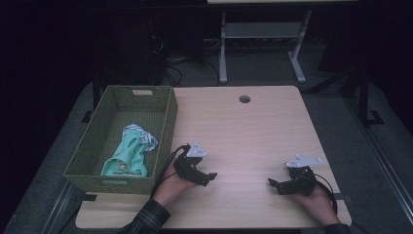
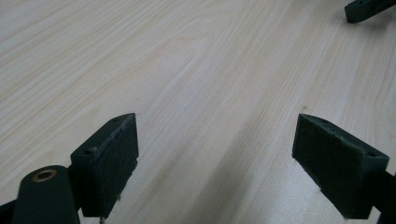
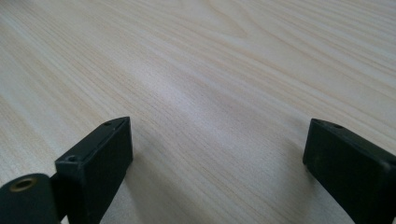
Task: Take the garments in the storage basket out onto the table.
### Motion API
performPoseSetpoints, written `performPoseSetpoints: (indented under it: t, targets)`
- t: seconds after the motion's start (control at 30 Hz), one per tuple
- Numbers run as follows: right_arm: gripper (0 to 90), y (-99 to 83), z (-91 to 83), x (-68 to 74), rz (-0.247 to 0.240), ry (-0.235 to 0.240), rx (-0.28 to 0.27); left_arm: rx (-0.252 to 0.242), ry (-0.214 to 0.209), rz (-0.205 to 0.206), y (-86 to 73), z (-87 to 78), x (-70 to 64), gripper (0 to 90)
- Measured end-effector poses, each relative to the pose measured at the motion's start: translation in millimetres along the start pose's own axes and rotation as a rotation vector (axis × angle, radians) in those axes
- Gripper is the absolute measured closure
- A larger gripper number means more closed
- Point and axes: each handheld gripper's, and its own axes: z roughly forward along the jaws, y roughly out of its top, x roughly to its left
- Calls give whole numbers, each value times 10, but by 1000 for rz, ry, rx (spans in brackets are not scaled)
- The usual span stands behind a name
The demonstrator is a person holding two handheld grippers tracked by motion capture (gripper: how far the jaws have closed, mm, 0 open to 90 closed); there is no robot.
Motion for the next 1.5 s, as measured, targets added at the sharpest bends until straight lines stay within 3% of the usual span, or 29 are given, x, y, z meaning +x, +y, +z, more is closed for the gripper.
performPoseSetpoints:
  t: [1.5]
  targets:
    - [77,0,0,0,1,0,0,7,-5,2,166,-152,-4,141]
